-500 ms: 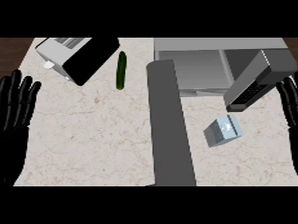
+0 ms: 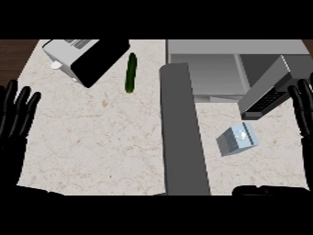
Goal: Pick up the milk, place it into the microwave and close the microwave
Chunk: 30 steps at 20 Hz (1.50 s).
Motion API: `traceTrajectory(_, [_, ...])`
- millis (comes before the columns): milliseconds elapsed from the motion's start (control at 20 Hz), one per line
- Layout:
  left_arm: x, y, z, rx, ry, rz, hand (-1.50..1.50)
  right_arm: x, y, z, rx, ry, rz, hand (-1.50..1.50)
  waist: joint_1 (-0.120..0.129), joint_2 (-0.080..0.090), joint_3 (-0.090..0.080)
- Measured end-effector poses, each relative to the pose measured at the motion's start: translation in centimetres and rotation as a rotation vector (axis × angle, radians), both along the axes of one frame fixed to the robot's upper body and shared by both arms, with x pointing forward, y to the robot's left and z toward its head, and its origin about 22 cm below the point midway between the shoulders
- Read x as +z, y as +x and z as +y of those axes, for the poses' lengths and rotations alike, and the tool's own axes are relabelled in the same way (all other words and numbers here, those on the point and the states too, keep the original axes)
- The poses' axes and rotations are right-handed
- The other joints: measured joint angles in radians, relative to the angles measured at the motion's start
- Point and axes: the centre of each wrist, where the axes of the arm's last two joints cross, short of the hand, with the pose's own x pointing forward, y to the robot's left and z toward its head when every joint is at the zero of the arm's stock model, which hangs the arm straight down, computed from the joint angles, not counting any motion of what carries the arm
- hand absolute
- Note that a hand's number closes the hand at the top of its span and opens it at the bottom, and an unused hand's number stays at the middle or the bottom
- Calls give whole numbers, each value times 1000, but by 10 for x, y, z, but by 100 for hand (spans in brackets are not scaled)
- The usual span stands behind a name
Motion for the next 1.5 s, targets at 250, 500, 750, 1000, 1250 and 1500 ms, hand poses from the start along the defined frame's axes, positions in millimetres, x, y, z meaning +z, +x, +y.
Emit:
traceTrajectory(250, [3, -24, 15, -29, -59, 25, -150, 12, -15, 7, -19, 16, 27, -150, 1, -1, 0])
traceTrajectory(500, [14, -51, 28, -39, -75, 30, -150, -7, -14, 6, -64, 8, 65, -150, 3, 0, 0])
traceTrajectory(750, [15, -76, 42, -43, -83, 33, -150, -20, -12, 2, -101, -13, 98, -150, 5, 0, 0])
traceTrajectory(1000, [12, -86, 49, -24, -71, 60, -150, -46, -7, -8, -155, -18, 148, -150, 4, 0, 0])
traceTrajectory(1250, [5, -102, 61, -9, -64, 67, -150, -83, -2, -20, -237, -26, 200, -150, 8, 0, 0])
traceTrajectory(1500, [3, -112, 69, -2, -60, 81, -150, -126, 1, -34, -286, -38, 258, -150, 9, 0, 1])
